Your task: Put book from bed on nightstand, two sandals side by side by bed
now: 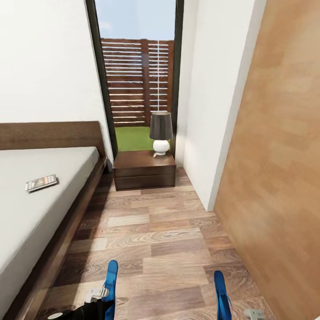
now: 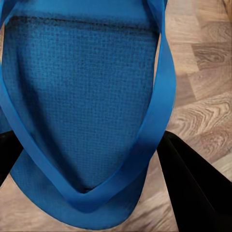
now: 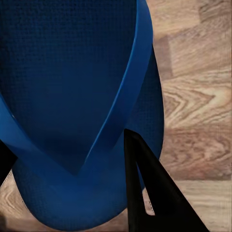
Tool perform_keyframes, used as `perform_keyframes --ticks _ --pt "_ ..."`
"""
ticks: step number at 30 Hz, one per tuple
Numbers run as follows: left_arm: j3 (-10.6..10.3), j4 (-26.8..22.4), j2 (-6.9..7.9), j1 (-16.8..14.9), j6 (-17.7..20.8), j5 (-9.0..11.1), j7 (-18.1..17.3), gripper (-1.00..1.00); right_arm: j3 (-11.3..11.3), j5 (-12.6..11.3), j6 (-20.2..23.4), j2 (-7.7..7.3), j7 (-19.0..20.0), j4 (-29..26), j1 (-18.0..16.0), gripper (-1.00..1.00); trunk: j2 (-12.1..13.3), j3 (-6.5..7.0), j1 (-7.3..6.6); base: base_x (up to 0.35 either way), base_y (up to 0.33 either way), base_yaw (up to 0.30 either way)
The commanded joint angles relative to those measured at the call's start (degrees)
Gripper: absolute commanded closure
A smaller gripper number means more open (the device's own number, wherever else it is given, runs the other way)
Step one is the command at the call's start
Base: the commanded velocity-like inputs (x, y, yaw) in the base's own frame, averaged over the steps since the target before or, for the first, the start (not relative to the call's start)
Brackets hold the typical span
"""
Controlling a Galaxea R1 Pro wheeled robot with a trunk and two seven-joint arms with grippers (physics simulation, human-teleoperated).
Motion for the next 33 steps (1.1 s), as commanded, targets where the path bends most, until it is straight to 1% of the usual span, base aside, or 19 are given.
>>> perform_keyframes --ticks 1,7,25,33 --pt "0.42 0.05 0.00 -0.05 -0.49 -0.61 -0.11 1.00 -0.21 -0.24 -0.04 -0.01 0.23 0.09 -0.05 1.00 -0.02 -0.05 0.02 0.327 0.000 0.012" --pt "0.42 0.05 0.00 -0.05 -0.49 -0.61 -0.11 1.00 -0.20 -0.24 -0.05 -0.01 0.22 0.09 -0.05 1.00 -0.02 -0.05 0.02 0.326 -0.012 0.004" --pt "0.42 0.05 0.00 -0.05 -0.49 -0.61 -0.10 1.00 -0.20 -0.24 -0.06 -0.01 0.19 0.09 -0.05 1.00 -0.02 -0.05 0.02 0.310 -0.133 0.028" --pt "0.42 0.05 0.00 -0.05 -0.49 -0.61 -0.11 1.00 -0.20 -0.24 -0.06 -0.01 0.19 0.09 -0.05 1.00 -0.02 -0.05 0.02 0.306 -0.034 0.000"
